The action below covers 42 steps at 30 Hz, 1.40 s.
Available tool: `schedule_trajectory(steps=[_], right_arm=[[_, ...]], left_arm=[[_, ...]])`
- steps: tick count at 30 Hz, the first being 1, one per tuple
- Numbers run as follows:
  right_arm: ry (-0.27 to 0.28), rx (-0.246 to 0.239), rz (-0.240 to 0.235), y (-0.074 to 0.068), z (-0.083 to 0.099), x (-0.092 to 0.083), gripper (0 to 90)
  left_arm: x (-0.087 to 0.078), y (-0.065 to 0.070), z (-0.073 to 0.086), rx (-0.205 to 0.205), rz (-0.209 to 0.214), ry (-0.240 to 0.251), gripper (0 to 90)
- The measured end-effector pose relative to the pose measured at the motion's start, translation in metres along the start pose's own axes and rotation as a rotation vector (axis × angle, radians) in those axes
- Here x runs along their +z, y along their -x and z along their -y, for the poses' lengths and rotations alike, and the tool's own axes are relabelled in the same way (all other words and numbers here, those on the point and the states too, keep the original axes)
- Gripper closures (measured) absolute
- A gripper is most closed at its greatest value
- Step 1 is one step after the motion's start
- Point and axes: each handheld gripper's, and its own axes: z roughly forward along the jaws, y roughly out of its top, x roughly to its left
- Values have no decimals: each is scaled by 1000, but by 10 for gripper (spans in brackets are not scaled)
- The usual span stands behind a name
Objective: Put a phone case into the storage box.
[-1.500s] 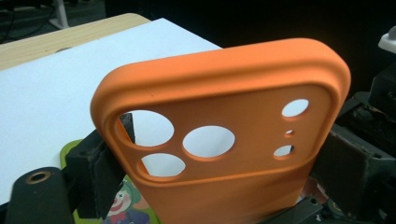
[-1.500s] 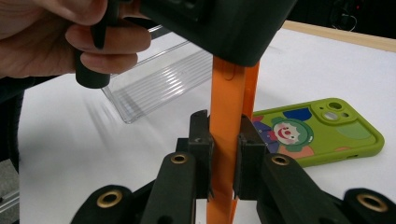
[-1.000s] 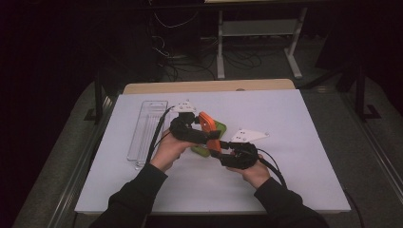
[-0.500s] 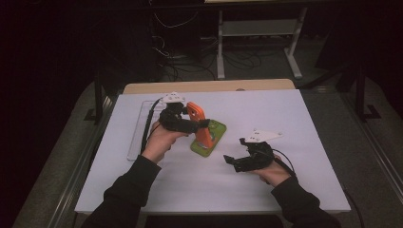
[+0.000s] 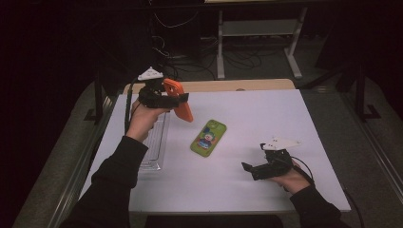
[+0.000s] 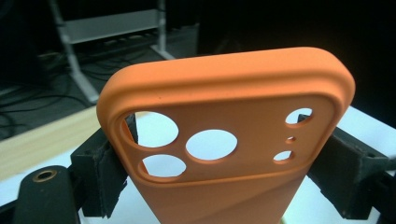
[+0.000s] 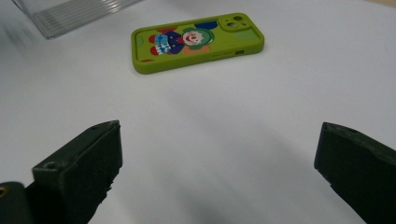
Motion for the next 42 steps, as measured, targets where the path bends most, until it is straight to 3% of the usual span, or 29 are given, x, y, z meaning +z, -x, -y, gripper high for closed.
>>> schedule_trajectory(steps=[8,15,21,26,34,42], right_arm=[[3,1,22,1,8,-10,1],[16,15,35,5,12,-17,1],[18,22,39,6,13,-19,1],[18,18,35,5,13,-18,1],[17,19,34,5,14,-18,1],[18,15,34,5,14,-19,1]], left_arm=[[-5,-33,-12,16,-165,-4,143],[-1,-57,-10,-30,-323,-20,142],[8,-70,-1,-67,-432,-86,140],[22,-76,11,-86,-485,-133,139],[40,-86,30,-106,-536,-204,137],[55,-91,40,-126,-552,-234,135]])
